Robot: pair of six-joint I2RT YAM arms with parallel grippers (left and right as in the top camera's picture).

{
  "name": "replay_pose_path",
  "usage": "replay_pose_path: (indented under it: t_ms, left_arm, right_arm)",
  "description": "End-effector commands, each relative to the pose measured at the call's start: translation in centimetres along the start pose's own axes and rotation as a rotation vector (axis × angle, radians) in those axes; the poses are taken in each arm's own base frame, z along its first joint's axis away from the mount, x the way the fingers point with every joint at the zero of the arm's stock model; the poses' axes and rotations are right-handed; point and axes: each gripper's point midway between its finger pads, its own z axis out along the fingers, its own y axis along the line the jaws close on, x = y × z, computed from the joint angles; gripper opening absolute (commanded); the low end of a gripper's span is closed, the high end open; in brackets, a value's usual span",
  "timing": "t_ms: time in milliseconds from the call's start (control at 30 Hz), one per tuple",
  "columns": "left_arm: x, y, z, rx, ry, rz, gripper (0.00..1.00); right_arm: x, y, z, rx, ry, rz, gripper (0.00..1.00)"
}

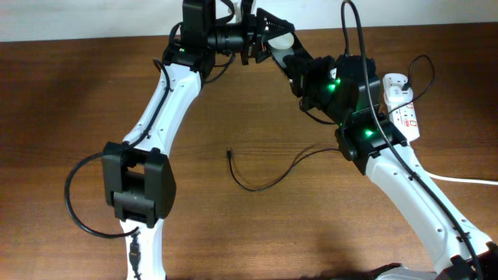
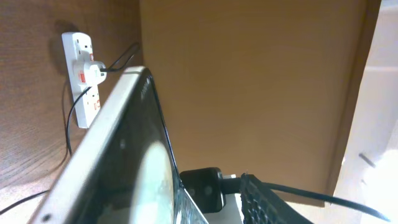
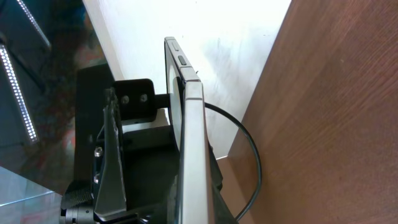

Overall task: Plug charger to phone and switch on socket
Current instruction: 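Lower the right gripper to the table and grasp the USB-C cable end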

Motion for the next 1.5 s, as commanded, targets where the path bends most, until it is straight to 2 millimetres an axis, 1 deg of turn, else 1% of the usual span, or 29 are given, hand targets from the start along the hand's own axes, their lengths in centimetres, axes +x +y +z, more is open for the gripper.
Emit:
replay_pose_path:
  t_ms: [0, 33, 67, 200, 233, 267, 333, 433, 500, 567, 600, 633, 667, 733, 767, 833, 867, 900, 933, 1000, 1033, 1067, 1100, 1167, 1233, 1300, 1333, 1400, 1467]
  left_arm:
    - [-0.4, -0.9, 0.1, 0.005, -0.034, 0.008, 0.42]
    - [-0.4, -0.9, 0.1, 0.005, -0.034, 0.006, 0.39]
    - [-0.4, -0.9, 0.1, 0.005, -0.033, 0.006, 0.32]
    - [0.1, -0.9, 0.2, 0.009, -0.01, 0.002, 0.13]
    - [0.1, -0.9, 0.2, 0.01, -0.005, 0.002, 0.05]
    - [0.1, -0.9, 0.2, 0.01, -0.005, 0.002, 0.0]
    - [0.1, -1.0, 0.2, 0.01, -0.006, 0.002, 0.0]
    - [0.1, -0.9, 0.1, 0.01, -0.008, 0.002, 0.0]
    - [0.0, -0.9, 0.0, 0.01, -0.01, 0.003, 0.0]
    - [-0.3, -0.9, -0.4, 0.01, -0.017, 0.003, 0.0]
    - [-0.8, -0.8, -1.3, 0.012, -0.023, 0.039, 0.0]
    - [-1.0, -0.8, -1.7, 0.013, -0.025, 0.06, 0.0]
    - [-1.1, -0.5, -2.3, 0.009, -0.019, 0.117, 0.0]
    - [-1.0, 1.3, -3.3, -0.035, -0.009, 0.126, 0.0]
    - [-0.9, 2.4, -3.9, -0.064, -0.005, 0.138, 0.0]
    - [-0.2, 4.5, -4.9, -0.117, 0.014, 0.138, 0.0]
    - [0.3, 5.7, -5.7, -0.146, 0.03, 0.16, 0.0]
    - [0.5, 6.5, -6.4, -0.166, 0.036, 0.162, 0.0]
    - [0.4, 7.2, -7.4, -0.189, 0.028, 0.155, 0.0]
    - [-0.4, 8.1, -10.0, -0.213, -0.007, 0.144, 0.0]
    - [-0.8, 8.4, -11.1, -0.215, -0.023, 0.139, 0.0]
    - [-1.2, 8.5, -12.9, -0.206, -0.042, 0.127, 0.0]
    - [-1.7, 8.3, -14.4, -0.183, -0.06, 0.115, 0.0]
    - [-2.6, 7.8, -17.7, -0.139, -0.1, 0.106, 0.0]
    - [-2.7, 7.1, -19.6, -0.084, -0.108, 0.136, 0.0]
    - [-2.8, 7.0, -21.0, -0.07, -0.125, 0.118, 0.0]
    - [-3.1, 7.2, -21.9, -0.072, -0.144, 0.114, 0.0]
    - [-3.4, 7.3, -22.9, -0.074, -0.164, 0.108, 0.0]
    - [-3.6, 7.5, -24.3, -0.077, -0.19, 0.088, 0.0]
  right_arm:
    - [1.2, -0.4, 0.4, 0.022, 0.044, -0.002, 0.04]
    - [1.2, -0.4, 0.4, 0.022, 0.044, -0.002, 0.04]
    - [1.1, -0.4, 0.5, 0.021, 0.038, -0.002, 0.04]
    - [0.8, -0.3, 0.5, 0.016, 0.018, -0.003, 0.04]
    - [0.8, -0.3, 0.5, 0.016, 0.018, -0.003, 0.04]
    - [0.8, -0.3, 0.5, 0.016, 0.018, -0.003, 0.04]
    - [0.8, -0.3, 0.5, 0.017, 0.018, -0.004, 0.15]
    - [0.8, -0.6, 0.5, 0.029, 0.018, -0.002, 0.42]
    - [0.7, -0.8, 0.5, 0.036, 0.018, -0.004, 0.51]
    - [0.7, -1.6, 0.4, 0.071, 0.016, 0.004, 0.55]
    - [0.7, -2.7, 0.3, 0.114, 0.014, 0.008, 0.56]
    - [0.7, -3.1, 0.3, 0.129, 0.014, -0.001, 0.56]
    - [0.6, -4.2, 0.1, 0.173, 0.019, -0.066, 0.56]
    - [0.6, -6.4, -0.4, 0.263, 0.036, -0.18, 0.57]
    - [0.6, -7.1, -0.6, 0.292, 0.045, -0.223, 0.59]
    - [0.7, -8.6, -1.1, 0.354, 0.078, -0.35, 0.65]
    - [0.7, -10.0, -1.7, 0.411, 0.11, -0.437, 0.73]
    - [0.8, -11.1, -2.2, 0.456, 0.135, -0.486, 0.77]
    - [0.8, -12.2, -2.8, 0.499, 0.167, -0.549, 0.8]
    - [1.0, -13.5, -3.6, 0.55, 0.219, -0.644, 0.81]
    - [1.0, -13.8, -3.8, 0.558, 0.237, -0.685, 0.81]
    - [1.5, -13.8, -3.8, 0.539, 0.299, -0.787, 0.76]
    - [2.0, -13.8, -3.8, 0.515, 0.342, -0.841, 0.7]
    - [2.8, -14.0, -3.8, 0.493, 0.396, -0.876, 0.68]
    - [3.7, -14.7, -3.4, 0.499, 0.428, -0.885, 0.64]
    - [5.8, -15.7, -2.3, 0.51, 0.49, -0.915, 0.63]
    - [7.5, -16.3, -1.3, 0.517, 0.537, -0.942, 0.63]
    - [9.7, -17.4, 0.1, 0.546, 0.582, -0.978, 0.62]
    - [11.8, -19.0, 1.4, 0.606, 0.618, -1.026, 0.58]
